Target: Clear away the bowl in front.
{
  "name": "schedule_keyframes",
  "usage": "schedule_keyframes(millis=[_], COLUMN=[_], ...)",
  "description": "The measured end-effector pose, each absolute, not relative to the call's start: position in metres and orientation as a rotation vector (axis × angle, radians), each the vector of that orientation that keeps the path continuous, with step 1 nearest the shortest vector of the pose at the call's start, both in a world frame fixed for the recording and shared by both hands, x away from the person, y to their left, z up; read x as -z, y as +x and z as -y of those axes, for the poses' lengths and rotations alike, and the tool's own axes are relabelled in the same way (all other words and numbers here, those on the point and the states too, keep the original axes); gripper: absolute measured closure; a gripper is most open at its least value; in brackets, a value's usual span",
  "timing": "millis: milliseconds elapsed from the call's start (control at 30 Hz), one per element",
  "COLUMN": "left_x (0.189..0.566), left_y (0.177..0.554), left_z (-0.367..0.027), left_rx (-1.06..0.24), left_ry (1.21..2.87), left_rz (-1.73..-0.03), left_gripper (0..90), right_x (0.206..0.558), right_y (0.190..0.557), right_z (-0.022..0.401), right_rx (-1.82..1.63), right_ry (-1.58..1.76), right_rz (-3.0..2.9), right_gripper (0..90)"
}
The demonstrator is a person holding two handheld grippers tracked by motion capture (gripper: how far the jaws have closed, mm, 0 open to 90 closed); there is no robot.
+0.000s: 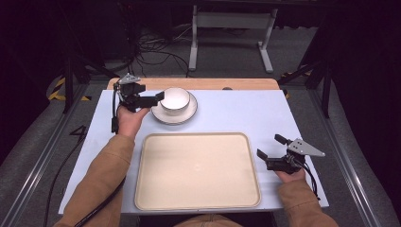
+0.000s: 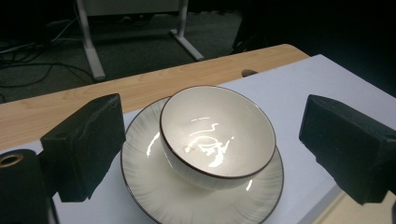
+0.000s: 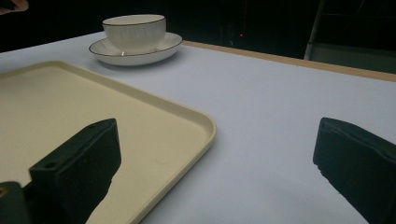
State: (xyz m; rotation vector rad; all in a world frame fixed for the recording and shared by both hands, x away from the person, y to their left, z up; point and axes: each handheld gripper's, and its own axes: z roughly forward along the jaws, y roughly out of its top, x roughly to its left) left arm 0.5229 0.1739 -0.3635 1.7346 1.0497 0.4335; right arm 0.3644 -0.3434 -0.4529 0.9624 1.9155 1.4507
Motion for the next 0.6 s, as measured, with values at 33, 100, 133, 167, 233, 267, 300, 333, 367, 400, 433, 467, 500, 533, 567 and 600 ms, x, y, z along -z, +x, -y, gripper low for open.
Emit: schedule_keyframes(millis=[33,100,133,167,233,267,300,333,367,400,433,467,500,533,567,600], left_x=[0.364,0.365,0.365,0.366,0.367,0.368,0.369,0.37,0.371,0.372,0.372,0.374,0.375,0.375,0.376,0.377], left_y=[0.524,0.527,0.528,0.529,0.531,0.532,0.534,0.535,0.537,0.538,0.538,0.54,0.542,0.543,0.545,0.546], left_z=[-0.173,-0.172,-0.17,-0.169,-0.168,-0.167,-0.167,-0.167,-0.166,-0.166,-0.166,-0.165,-0.164,-0.164,-0.163,-0.162], left_rx=[-0.425,-0.433,-0.445,-0.448,-0.46,-0.466,-0.474,-0.472,-0.474,-0.472,-0.472,-0.47,-0.478,-0.475,-0.477,-0.46], left_ry=[1.731,1.734,1.74,1.742,1.751,1.755,1.758,1.764,1.772,1.777,1.777,1.786,1.799,1.802,1.806,1.806], left_rz=[-1.06,-1.065,-1.063,-1.065,-1.066,-1.072,-1.077,-1.079,-1.084,-1.096,-1.096,-1.104,-1.108,-1.115,-1.118,-1.126], left_gripper=[8.7,9.4,9.9,10.1,10.4,10.6,10.8,12.1,13.2,13.3,13.4,13.4,13.6,13.7,13.8,14.1], right_x=[0.453,0.453,0.453,0.453,0.453,0.453,0.453,0.453,0.453,0.453,0.453,0.453,0.453,0.453,0.453,0.453], right_y=[0.364,0.364,0.364,0.364,0.364,0.364,0.364,0.364,0.364,0.364,0.364,0.364,0.364,0.364,0.365,0.365], right_z=[0.343,0.343,0.343,0.343,0.343,0.343,0.343,0.343,0.343,0.343,0.343,0.343,0.343,0.343,0.343,0.343], right_rx=[-1.451,-1.451,-1.452,-1.453,-1.454,-1.455,-1.458,-1.458,-1.458,-1.459,-1.459,-1.459,-1.458,-1.458,-1.454,-1.454], right_ry=[0.962,0.96,0.959,0.96,0.961,0.961,0.964,0.964,0.964,0.965,0.965,0.965,0.966,0.968,0.963,0.963], right_rz=[-1.916,-1.917,-1.917,-1.917,-1.918,-1.918,-1.918,-1.918,-1.918,-1.918,-1.918,-1.918,-1.918,-1.918,-1.92,-1.919], right_gripper=[1.3,1.3,1.3,1.3,1.4,1.4,1.4,1.4,1.4,1.4,1.4,1.5,1.5,1.5,1.5,1.5])
